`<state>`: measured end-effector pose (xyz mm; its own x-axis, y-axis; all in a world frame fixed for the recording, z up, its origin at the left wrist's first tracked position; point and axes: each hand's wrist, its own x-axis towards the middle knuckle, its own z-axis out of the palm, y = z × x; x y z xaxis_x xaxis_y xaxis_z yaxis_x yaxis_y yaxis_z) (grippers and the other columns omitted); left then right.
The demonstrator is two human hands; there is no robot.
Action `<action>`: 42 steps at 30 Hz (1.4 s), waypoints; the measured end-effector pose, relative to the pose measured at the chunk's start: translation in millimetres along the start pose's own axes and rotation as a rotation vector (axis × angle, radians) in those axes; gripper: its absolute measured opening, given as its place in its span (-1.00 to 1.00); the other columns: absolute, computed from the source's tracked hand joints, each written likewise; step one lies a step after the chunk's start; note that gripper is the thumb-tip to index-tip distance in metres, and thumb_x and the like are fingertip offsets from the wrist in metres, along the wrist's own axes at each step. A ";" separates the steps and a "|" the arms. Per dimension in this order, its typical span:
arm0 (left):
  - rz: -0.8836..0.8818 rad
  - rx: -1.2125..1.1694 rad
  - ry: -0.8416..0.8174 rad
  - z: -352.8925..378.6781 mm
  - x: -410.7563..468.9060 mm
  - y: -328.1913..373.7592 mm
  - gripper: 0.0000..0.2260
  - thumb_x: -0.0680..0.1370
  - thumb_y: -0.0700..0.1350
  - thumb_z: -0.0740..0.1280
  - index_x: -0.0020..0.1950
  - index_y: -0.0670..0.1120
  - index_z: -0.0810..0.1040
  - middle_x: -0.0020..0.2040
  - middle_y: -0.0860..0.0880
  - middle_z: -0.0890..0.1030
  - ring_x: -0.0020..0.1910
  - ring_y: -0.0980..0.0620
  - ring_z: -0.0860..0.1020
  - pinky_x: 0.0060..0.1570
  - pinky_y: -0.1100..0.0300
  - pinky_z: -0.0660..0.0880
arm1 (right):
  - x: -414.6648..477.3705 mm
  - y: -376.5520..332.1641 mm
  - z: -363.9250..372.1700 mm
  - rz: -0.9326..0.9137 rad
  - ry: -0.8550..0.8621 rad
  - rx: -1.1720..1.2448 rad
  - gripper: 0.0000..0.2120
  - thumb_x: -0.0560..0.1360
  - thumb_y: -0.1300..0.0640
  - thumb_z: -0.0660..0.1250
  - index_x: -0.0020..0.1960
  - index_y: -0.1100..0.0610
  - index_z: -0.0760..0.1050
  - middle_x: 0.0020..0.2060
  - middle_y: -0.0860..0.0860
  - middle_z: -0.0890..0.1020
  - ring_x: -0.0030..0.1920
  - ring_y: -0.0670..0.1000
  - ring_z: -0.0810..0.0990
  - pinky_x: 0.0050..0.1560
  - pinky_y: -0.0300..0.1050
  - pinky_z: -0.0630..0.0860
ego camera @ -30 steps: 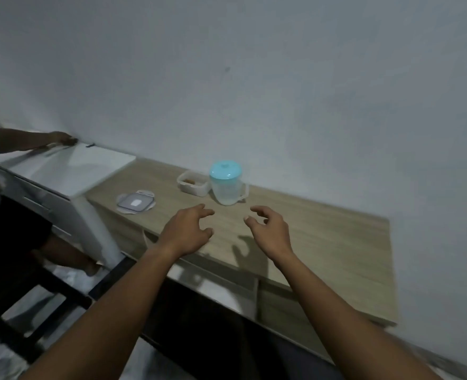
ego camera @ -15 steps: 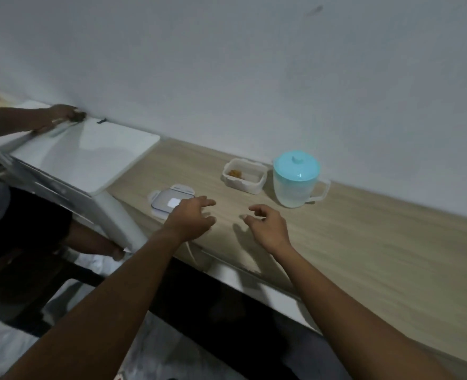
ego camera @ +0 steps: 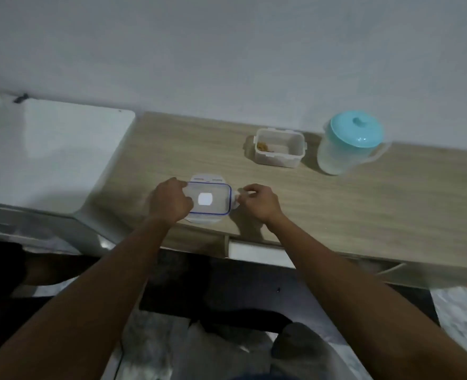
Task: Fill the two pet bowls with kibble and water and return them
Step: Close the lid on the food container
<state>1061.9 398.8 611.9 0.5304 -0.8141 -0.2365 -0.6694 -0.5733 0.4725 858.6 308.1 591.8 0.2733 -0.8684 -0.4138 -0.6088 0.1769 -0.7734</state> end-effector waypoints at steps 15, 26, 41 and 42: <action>-0.142 -0.369 -0.274 -38.5 71.1 -23.5 -0.74 0.31 -0.29 0.45 -0.01 -0.23 0.70 -0.04 -0.24 0.69 -0.08 -0.16 0.66 0.01 -0.06 0.62 | 13.0 -19.6 18.5 0.231 0.243 0.439 -0.86 0.50 0.37 0.37 -0.20 0.23 0.63 -0.32 0.18 0.63 -0.40 0.08 0.57 -0.34 -0.07 0.59; 0.114 -0.889 -0.340 -57.6 92.4 81.1 -0.86 0.55 -0.32 0.34 -0.07 -0.11 0.65 -0.20 -0.03 0.62 -0.26 0.01 0.59 -0.11 0.17 0.62 | 16.3 -59.1 -76.5 -0.042 0.361 0.914 -0.89 0.60 0.31 0.33 -0.03 0.14 0.56 -0.19 0.08 0.59 -0.33 0.00 0.54 -0.24 -0.17 0.62; 0.064 -0.781 -0.033 24.2 102.7 130.7 -0.71 0.42 -0.19 0.48 0.14 -0.08 0.68 0.08 -0.02 0.70 0.04 0.13 0.63 0.14 0.24 0.52 | 61.7 -26.8 -96.5 -0.040 0.604 0.376 -0.58 0.52 0.33 0.28 0.33 0.10 0.61 0.01 -0.02 0.68 -0.12 0.02 0.60 0.05 -0.08 0.56; 0.053 -0.780 -0.017 28.2 103.1 134.3 -0.71 0.43 -0.21 0.47 0.16 -0.10 0.67 0.10 -0.04 0.69 0.08 0.11 0.63 0.14 0.26 0.50 | 65.3 -25.8 -96.0 -0.035 0.611 0.348 -0.58 0.53 0.32 0.28 0.34 0.10 0.59 -0.01 0.00 0.68 -0.13 0.02 0.60 0.04 -0.09 0.55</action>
<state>1012.0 235.3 627.0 0.4952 -0.8438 -0.2068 -0.1316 -0.3081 0.9422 820.6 202.3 630.8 -0.2407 -0.9631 -0.1205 -0.3061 0.1931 -0.9322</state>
